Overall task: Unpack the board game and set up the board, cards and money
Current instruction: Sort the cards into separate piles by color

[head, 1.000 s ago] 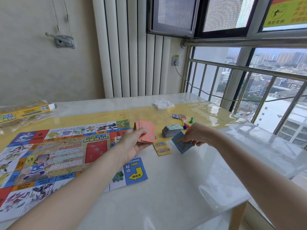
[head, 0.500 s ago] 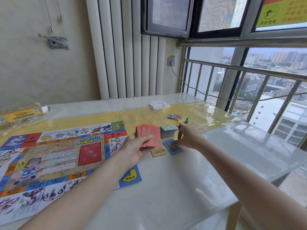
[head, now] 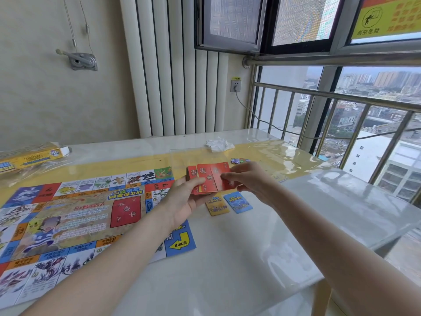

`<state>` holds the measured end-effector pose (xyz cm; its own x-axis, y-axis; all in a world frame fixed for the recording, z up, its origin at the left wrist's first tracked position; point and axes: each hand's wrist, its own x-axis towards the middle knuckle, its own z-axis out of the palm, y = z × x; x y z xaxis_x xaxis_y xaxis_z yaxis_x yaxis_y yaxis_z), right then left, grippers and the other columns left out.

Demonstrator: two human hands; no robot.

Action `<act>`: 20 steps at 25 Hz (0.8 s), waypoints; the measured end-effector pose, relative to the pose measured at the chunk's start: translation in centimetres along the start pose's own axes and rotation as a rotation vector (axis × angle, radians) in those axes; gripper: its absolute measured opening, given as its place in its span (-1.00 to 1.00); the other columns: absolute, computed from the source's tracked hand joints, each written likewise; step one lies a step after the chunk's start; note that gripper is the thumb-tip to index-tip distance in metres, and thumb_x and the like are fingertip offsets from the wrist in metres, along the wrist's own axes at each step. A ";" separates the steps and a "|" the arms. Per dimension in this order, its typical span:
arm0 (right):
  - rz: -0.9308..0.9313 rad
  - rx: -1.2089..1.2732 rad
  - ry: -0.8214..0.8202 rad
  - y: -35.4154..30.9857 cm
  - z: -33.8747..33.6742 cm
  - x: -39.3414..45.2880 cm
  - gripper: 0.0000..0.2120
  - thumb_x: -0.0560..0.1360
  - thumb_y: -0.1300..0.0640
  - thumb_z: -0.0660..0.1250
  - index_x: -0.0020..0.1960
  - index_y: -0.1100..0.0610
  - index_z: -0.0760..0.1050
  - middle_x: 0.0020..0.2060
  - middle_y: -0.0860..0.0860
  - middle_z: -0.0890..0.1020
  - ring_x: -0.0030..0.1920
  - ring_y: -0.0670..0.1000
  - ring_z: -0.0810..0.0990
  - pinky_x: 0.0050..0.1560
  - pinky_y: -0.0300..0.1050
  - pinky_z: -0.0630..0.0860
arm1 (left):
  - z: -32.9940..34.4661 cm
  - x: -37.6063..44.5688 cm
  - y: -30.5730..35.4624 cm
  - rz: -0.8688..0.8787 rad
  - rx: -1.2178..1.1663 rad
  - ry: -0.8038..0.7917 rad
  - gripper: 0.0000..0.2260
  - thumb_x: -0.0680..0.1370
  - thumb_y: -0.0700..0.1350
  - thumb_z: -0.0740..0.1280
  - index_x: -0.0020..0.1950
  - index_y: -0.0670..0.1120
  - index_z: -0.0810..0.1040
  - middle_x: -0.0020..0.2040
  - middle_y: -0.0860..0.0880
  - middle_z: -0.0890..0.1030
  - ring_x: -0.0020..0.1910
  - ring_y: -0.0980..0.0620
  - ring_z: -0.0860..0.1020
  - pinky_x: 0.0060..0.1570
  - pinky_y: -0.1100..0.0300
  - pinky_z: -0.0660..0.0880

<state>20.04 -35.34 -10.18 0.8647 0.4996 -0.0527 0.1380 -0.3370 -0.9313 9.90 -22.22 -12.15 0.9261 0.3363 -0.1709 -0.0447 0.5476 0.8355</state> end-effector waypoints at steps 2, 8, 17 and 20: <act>0.024 0.070 -0.036 -0.2 0.2 -0.2 -0.69 0.42 0.15 0.42 0.11 0.27 0.54 -0.14 0.13 0.64 -0.18 0.03 0.56 -0.25 -0.21 0.45 | 0.3 0.0 -0.1 0.048 0.041 0.031 -0.89 0.52 -0.36 0.26 -0.09 -0.16 0.47 -0.15 -0.16 0.59 -0.18 -0.06 0.57 -0.29 0.17 0.60; 0.028 0.115 0.034 -0.5 0.3 -0.1 -0.87 0.47 0.15 0.36 -0.05 0.20 0.52 -0.07 0.15 0.63 0.03 0.15 0.59 0.11 0.03 0.55 | 0.6 0.4 -0.1 0.129 0.076 0.065 -0.85 0.47 -0.35 0.34 -0.09 -0.12 0.48 -0.14 -0.09 0.60 -0.18 0.00 0.59 -0.28 0.24 0.60; 0.154 -0.162 0.332 2.1 -6.7 -0.2 -0.71 0.43 0.34 0.36 0.15 0.34 0.52 0.00 0.23 0.61 -0.22 0.02 0.47 -0.28 -0.19 0.42 | 1.7 1.1 -0.4 0.113 0.164 -0.006 -0.89 0.49 -0.32 0.33 -0.06 -0.13 0.50 -0.14 -0.09 0.61 -0.22 0.01 0.60 -0.24 0.22 0.60; 0.211 -0.342 0.304 5.1 -6.8 0.6 -0.74 0.37 0.27 0.43 0.03 0.38 0.57 -0.16 0.21 0.60 -0.33 0.01 0.44 -0.36 -0.18 0.34 | 2.1 1.2 -1.2 0.096 0.198 -0.006 -0.88 0.49 -0.32 0.34 -0.09 -0.12 0.50 -0.14 -0.08 0.61 -0.21 -0.01 0.59 -0.31 0.26 0.59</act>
<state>24.51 -42.20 -12.56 0.9854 0.1545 -0.0720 0.0517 -0.6733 -0.7375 11.83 -24.10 -12.22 0.9234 0.3748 -0.0827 -0.0593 0.3521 0.9341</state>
